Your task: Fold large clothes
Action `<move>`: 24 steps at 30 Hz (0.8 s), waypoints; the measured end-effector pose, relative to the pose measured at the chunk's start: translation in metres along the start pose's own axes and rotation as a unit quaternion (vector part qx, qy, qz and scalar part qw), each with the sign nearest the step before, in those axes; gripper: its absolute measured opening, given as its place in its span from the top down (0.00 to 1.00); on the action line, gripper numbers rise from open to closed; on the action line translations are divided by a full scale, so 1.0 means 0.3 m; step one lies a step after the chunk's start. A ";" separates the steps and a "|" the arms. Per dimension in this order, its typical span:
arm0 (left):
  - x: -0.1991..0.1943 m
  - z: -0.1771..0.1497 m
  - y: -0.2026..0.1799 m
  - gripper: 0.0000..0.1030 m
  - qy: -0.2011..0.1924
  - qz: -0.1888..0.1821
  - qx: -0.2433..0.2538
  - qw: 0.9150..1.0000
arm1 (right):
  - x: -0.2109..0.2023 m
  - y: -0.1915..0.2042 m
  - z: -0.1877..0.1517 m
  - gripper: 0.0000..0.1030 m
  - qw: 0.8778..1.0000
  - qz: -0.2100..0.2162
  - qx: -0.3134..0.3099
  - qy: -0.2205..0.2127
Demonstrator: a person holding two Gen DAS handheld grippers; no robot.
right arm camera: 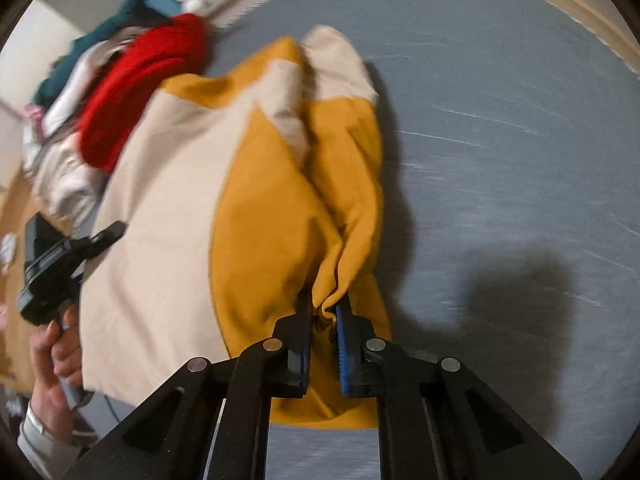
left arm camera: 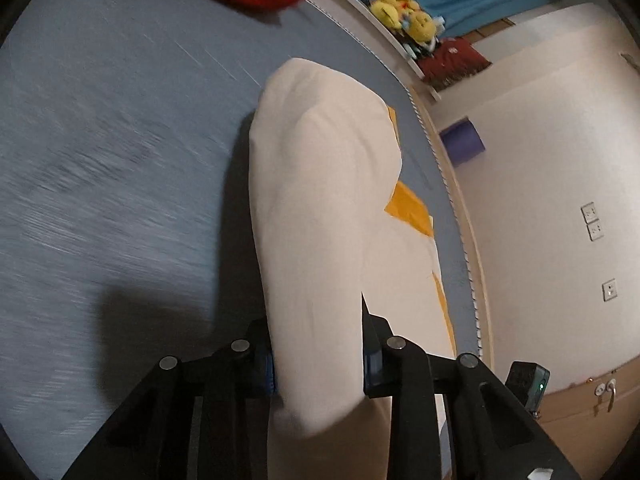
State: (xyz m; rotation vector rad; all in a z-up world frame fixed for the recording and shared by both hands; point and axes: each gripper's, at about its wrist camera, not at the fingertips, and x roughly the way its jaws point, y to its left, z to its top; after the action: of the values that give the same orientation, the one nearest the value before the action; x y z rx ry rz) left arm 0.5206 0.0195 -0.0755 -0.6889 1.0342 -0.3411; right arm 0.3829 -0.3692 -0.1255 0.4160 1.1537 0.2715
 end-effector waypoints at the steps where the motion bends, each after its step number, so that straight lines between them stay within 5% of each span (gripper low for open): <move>1: -0.026 0.009 0.029 0.73 0.000 0.009 0.001 1.000 | 0.005 0.027 -0.010 0.89 1.000 0.006 -0.009 0.001; 8: -0.156 -0.007 0.251 0.58 0.031 0.121 -0.038 0.991 | 0.078 0.204 -0.100 0.89 0.998 0.023 -0.046 0.034; 14: -0.272 -0.192 0.142 0.58 0.024 0.100 0.064 0.993 | 0.083 0.171 -0.171 0.89 0.998 0.001 -0.012 0.054; 17: -0.191 -0.318 0.135 0.57 0.068 0.156 0.130 0.977 | 0.084 0.182 -0.205 0.89 0.998 -0.029 -0.026 0.058; 21: -0.251 -0.376 0.074 0.57 0.026 0.209 0.163 0.964 | 0.094 0.157 -0.242 0.88 0.993 -0.092 -0.029 0.069; 24: -0.354 -0.447 -0.033 0.52 -0.023 0.235 0.212 0.948 | 0.000 0.146 -0.267 0.87 0.991 -0.126 -0.018 0.033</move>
State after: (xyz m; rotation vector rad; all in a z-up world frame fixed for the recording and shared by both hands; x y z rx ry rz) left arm 0.3526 0.0239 -0.0420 -0.0525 1.0025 -0.1214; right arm 0.3090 -0.3159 -0.1330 0.2268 1.2506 0.0866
